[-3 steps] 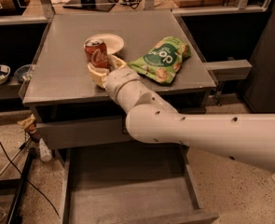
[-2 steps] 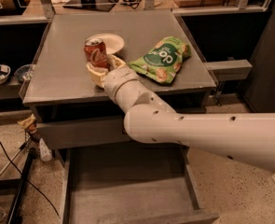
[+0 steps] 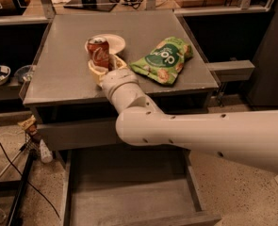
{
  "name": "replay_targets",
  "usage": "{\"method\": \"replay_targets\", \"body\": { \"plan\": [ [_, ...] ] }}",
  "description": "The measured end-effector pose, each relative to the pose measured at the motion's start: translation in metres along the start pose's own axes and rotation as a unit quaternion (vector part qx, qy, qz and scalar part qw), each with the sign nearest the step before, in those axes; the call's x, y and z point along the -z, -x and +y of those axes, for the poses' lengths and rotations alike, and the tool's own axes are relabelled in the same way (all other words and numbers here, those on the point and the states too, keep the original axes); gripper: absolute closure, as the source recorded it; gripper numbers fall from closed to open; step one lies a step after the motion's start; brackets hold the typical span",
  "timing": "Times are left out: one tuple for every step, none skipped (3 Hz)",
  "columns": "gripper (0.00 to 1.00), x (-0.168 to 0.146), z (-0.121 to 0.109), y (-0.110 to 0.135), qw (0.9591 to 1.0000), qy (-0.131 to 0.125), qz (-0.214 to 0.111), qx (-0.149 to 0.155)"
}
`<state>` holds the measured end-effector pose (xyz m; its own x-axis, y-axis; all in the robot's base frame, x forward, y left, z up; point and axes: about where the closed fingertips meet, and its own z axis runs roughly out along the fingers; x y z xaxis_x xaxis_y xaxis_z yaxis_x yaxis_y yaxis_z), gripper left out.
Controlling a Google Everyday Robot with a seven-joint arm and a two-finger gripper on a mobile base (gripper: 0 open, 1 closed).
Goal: Pick coke can from middle drawer and place on counter
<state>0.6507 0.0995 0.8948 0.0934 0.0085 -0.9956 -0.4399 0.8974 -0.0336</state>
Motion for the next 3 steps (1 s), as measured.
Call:
{"method": "replay_targets", "body": {
  "plan": [
    [1.00, 0.000, 0.000, 0.000, 1.0000, 0.000, 0.000, 0.000],
    [1.00, 0.028, 0.004, 0.001, 0.9996, -0.011, 0.026, 0.005],
    [1.00, 0.028, 0.003, 0.001, 0.9995, -0.016, 0.027, 0.006]
  ]
}}
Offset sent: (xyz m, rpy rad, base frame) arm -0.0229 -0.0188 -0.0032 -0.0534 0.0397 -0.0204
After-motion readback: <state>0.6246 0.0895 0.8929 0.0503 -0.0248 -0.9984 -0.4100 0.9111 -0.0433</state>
